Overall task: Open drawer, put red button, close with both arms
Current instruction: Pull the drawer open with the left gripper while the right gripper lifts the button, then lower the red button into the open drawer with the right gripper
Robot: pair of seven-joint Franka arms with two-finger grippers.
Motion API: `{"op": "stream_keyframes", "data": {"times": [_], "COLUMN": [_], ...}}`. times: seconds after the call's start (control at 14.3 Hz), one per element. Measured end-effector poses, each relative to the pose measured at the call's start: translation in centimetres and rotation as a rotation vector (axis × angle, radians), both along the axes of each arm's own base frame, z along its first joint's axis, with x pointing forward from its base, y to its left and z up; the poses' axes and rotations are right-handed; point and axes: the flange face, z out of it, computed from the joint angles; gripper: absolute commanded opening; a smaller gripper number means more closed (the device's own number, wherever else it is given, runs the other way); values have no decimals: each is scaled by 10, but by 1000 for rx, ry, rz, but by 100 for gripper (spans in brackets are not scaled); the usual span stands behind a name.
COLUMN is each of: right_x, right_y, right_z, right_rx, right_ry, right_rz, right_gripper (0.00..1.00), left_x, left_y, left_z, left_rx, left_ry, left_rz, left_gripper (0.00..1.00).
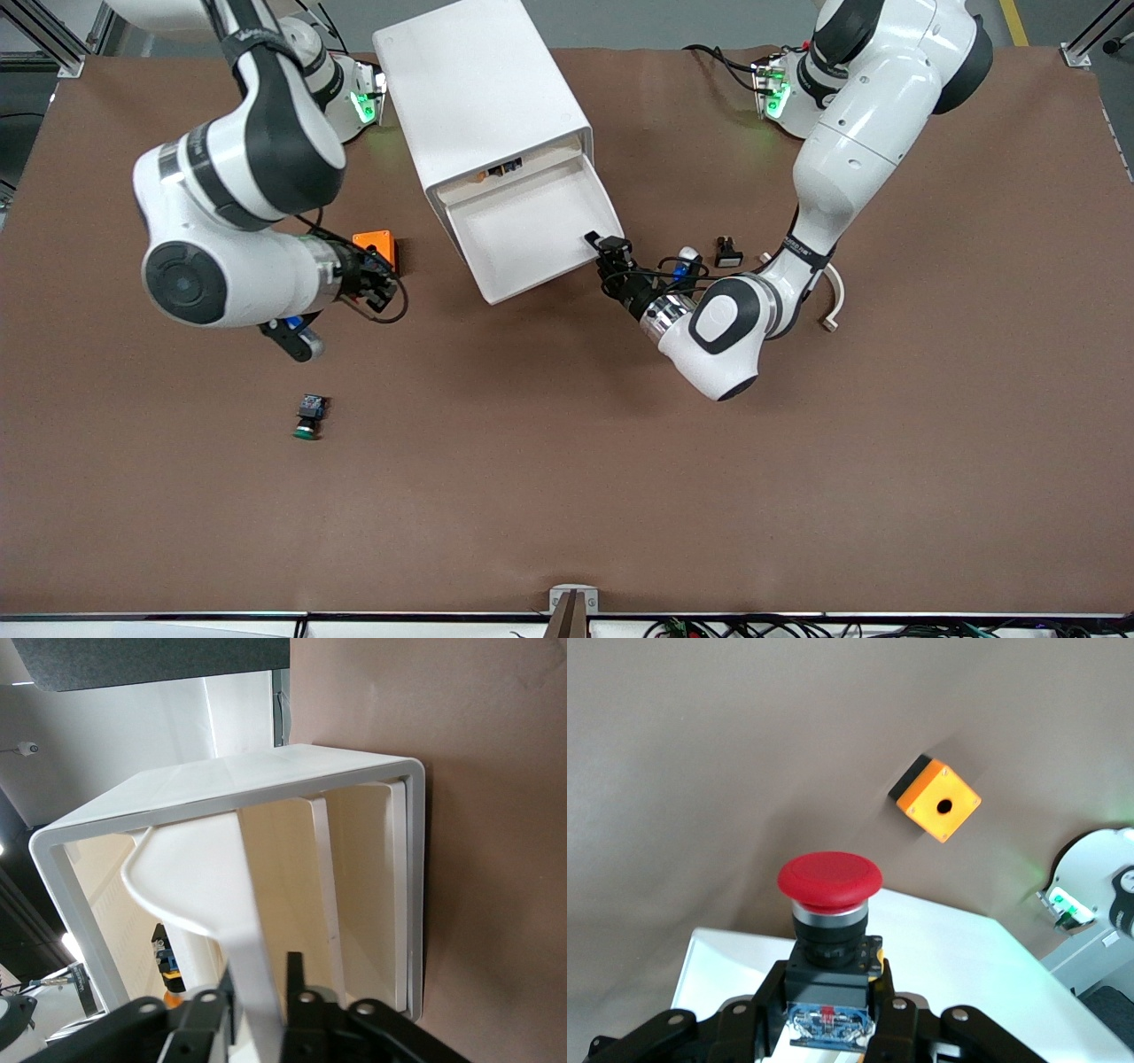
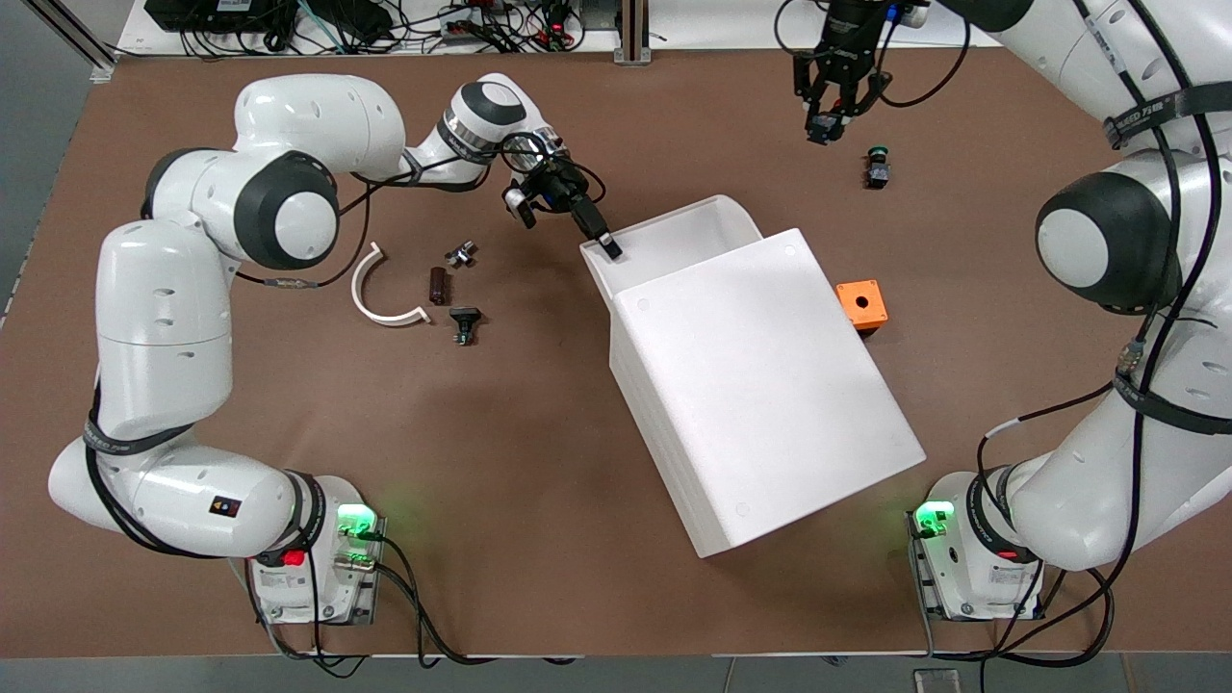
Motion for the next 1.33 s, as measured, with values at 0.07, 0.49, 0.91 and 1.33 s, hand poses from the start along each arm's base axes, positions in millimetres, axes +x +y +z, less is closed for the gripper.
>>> {"op": "stream_keyframes", "data": {"times": [0.07,0.49,0.91,1.33], "right_x": [-5,-42,-65,-101], "right_y": [14,110,163,201], "right_z": [3,7,-26,-93], "right_rx": [-9,-48,-43,-38], "right_ry": [-14,-106,-164,-229], "right_rz": [-11,-87,-224,-309], "right_gripper": [0,0,0,0], "left_x": [2,25,53,79], "left_y": [0,9,25,41], "left_z": [1,17,32,48], "left_rx": [-5,-215,-482,-627], "left_ry": [-8,-214,-494,-768], "left_rz": [1,-22,-79,-202], "left_gripper": [100,100,100,100]}}
